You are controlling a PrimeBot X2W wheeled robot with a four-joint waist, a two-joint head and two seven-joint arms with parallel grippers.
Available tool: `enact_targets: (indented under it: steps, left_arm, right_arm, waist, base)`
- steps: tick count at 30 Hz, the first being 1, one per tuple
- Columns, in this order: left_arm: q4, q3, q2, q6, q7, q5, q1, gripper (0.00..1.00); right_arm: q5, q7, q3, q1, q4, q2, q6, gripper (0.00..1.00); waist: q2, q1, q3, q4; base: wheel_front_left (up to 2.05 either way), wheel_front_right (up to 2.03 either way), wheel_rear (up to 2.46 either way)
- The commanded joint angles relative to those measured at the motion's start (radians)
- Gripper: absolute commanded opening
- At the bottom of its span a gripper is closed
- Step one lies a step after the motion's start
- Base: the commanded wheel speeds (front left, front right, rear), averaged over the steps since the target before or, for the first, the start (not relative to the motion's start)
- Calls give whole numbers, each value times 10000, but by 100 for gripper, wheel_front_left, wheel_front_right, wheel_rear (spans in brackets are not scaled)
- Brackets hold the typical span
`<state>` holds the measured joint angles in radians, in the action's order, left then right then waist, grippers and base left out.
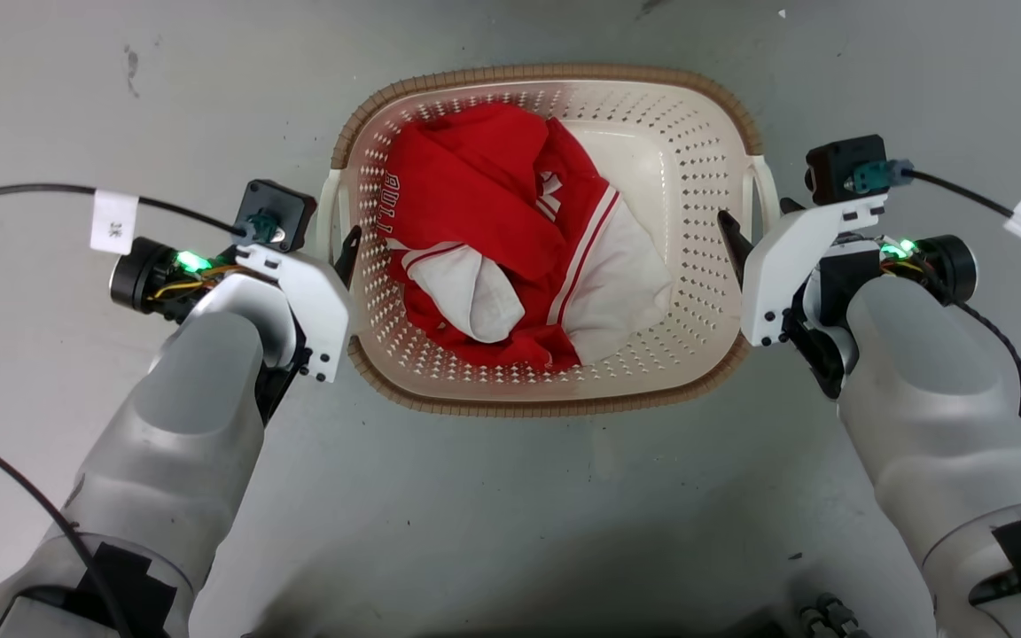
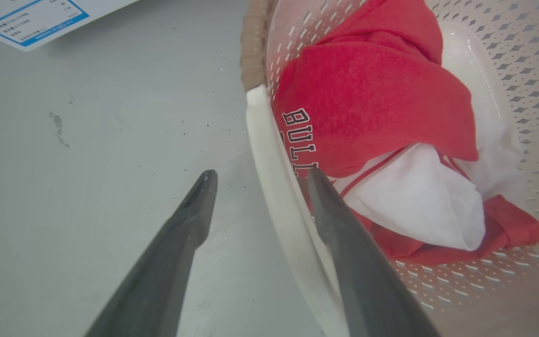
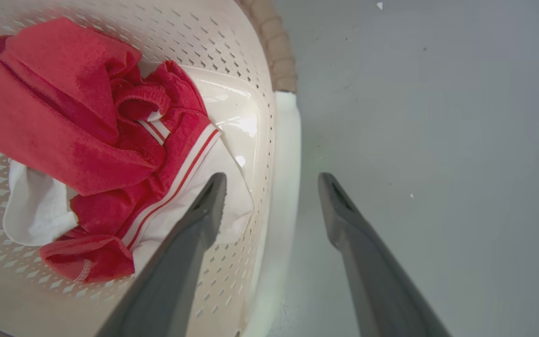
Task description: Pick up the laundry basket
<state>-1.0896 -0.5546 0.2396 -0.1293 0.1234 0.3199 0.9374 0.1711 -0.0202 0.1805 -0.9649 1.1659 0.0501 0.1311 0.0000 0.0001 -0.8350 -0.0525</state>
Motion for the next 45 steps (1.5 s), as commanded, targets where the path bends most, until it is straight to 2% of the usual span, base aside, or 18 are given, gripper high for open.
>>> enact_targets:
  steps: [1, 12, 26, 27, 28, 29, 38, 45]
  left_arm:
    - [-50, -300, 82, -14, -126, 266, 220, 100]
    - [336, -2080, 426, -15, -1020, 1898, 654, 100]
    - [249, -3473, 717, -3, -891, 3213, 1060, 100]
    - [243, -3559, 709, -3, -928, 3305, 1065, 80]
    - [255, -3649, 710, -3, -938, 3396, 1082, 17]
    - [274, -3732, 715, -3, -956, 3495, 1087, 0]
    - [276, -4464, 894, -3, -1006, 4204, 1041, 0]
    - [421, -5117, 975, -3, -1350, 4862, 672, 0]
  right_arm:
    - [104, -235, 117, -273, 255, 0, -7, 100]
    - [746, -1095, 700, -887, 820, 1, -7, 100]
    - [1005, -1164, 884, -1016, 1107, 1, -7, 100]
    - [1014, -1152, 909, -1018, 1111, 1, -7, 100]
    - [1057, -1125, 908, -1025, 1118, 1, -7, 40]
    - [1082, -1114, 924, -1034, 1125, 1, -7, 0]
    - [868, -1069, 1044, -904, 1173, 40, -2, 0]
    - [334, -1613, 873, -552, 1212, 46, -3, 0]
  waist:
    - [0, -1, -89, 54]
    - [0, -1, -349, 142]
    - [0, -1, -509, 230]
    - [0, -1, -515, 228]
    - [0, -1, -522, 229]
    - [0, -1, -526, 228]
    - [0, -1, -304, 213]
    - [0, -1, 683, 181]
  base:
    - [0, 0, 0]
    - [0, 0, 0]
    - [0, 0, 0]
    - [0, 0, 0]
    - [0, 0, 0]
    - [0, 0, 0]
    - [0, 0, 0]
    - [0, 0, 0]
